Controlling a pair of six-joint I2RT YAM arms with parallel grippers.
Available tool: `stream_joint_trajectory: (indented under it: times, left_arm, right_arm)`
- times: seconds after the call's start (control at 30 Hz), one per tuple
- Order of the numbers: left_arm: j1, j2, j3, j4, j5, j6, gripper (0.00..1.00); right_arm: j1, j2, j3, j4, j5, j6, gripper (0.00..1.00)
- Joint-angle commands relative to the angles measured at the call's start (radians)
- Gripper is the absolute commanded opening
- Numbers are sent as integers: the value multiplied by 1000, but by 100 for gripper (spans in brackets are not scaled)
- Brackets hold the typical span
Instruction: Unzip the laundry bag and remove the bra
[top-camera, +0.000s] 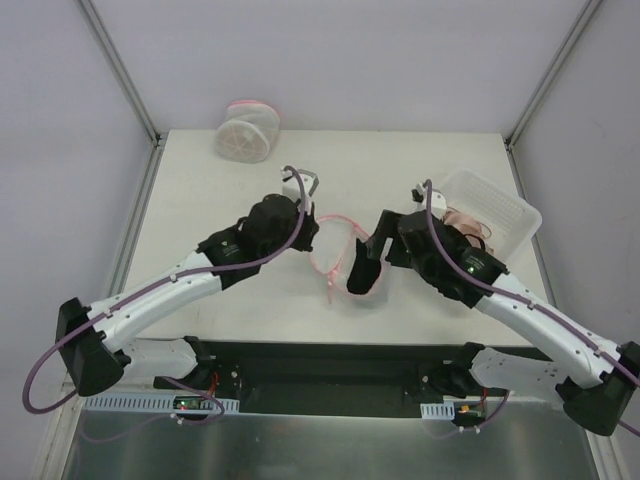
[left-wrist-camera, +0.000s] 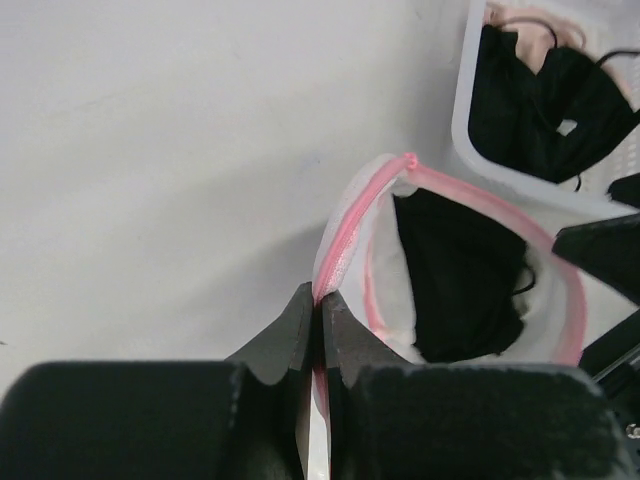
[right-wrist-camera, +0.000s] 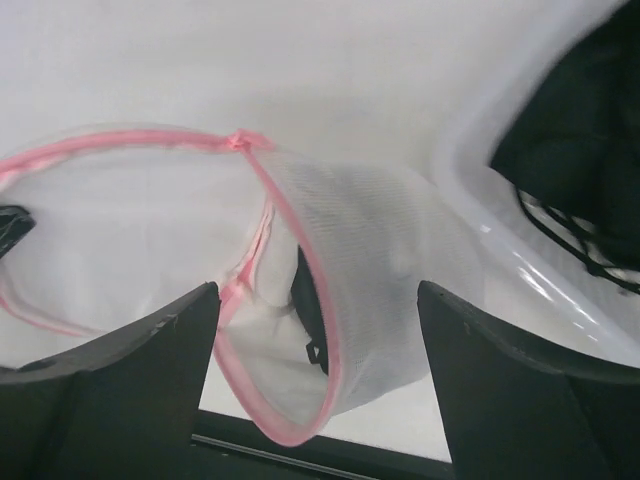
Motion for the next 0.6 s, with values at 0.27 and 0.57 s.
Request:
stream_joint_trajectory:
  times: [0.27, 0.57]
  left_arm:
    - [63, -131, -93, -33, 159, -113, 0]
    - [63, -129, -107, -33, 137, -119, 0]
  right_arm:
    - [121, 233, 116, 237, -207, -30, 64]
    - [146, 340, 168, 196, -66, -53, 47]
